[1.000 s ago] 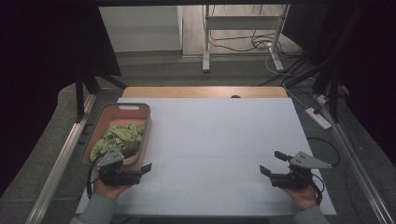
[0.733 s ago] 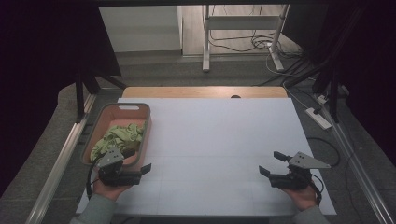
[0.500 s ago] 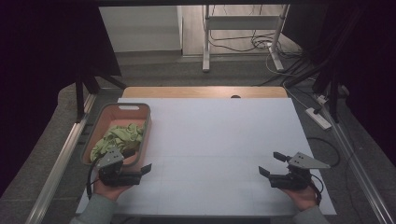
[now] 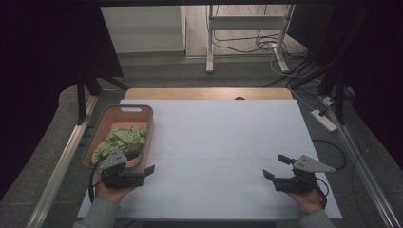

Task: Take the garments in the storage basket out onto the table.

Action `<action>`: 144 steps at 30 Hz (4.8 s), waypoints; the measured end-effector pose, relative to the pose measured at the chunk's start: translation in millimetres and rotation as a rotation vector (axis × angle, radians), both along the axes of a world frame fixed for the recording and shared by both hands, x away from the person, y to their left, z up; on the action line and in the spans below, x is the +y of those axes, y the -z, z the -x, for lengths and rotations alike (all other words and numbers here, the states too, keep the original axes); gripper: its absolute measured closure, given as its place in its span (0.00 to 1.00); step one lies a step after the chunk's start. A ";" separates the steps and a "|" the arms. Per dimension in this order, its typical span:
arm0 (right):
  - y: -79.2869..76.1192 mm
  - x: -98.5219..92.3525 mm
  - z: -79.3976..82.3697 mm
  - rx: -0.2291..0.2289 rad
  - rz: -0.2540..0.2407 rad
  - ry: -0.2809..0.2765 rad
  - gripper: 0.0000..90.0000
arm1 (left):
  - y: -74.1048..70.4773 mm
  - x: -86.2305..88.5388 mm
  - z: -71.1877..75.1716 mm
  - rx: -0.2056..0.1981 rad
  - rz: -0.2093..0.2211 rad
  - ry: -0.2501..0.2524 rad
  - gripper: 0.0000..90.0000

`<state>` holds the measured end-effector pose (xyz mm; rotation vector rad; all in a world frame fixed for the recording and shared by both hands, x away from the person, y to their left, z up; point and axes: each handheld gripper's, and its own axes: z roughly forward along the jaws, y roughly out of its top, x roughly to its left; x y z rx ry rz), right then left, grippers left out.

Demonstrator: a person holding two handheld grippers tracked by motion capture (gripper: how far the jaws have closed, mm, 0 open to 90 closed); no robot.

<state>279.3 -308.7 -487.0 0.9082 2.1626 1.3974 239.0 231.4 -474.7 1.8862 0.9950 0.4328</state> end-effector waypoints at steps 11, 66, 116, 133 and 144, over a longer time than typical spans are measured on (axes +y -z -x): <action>0.5 -0.1 -0.7 0.003 -0.001 0.001 0.19 | -11.5 -3.6 -1.2 0.017 -0.035 0.037 0.18; 4.2 3.1 -1.3 0.013 0.045 -0.011 0.19 | -54.1 1.9 -52.3 0.025 -0.089 0.070 0.19; 5.6 4.5 -0.5 0.011 0.061 -0.038 0.19 | -48.8 53.3 -107.5 0.131 -0.176 0.024 0.20; 5.9 4.6 -0.6 0.012 0.063 -0.036 0.19 | -45.6 71.8 -116.8 0.156 -0.181 -0.027 0.19; 6.2 4.8 -0.7 0.012 0.064 -0.035 0.19 | -41.8 85.0 -121.3 0.181 -0.198 -0.062 0.18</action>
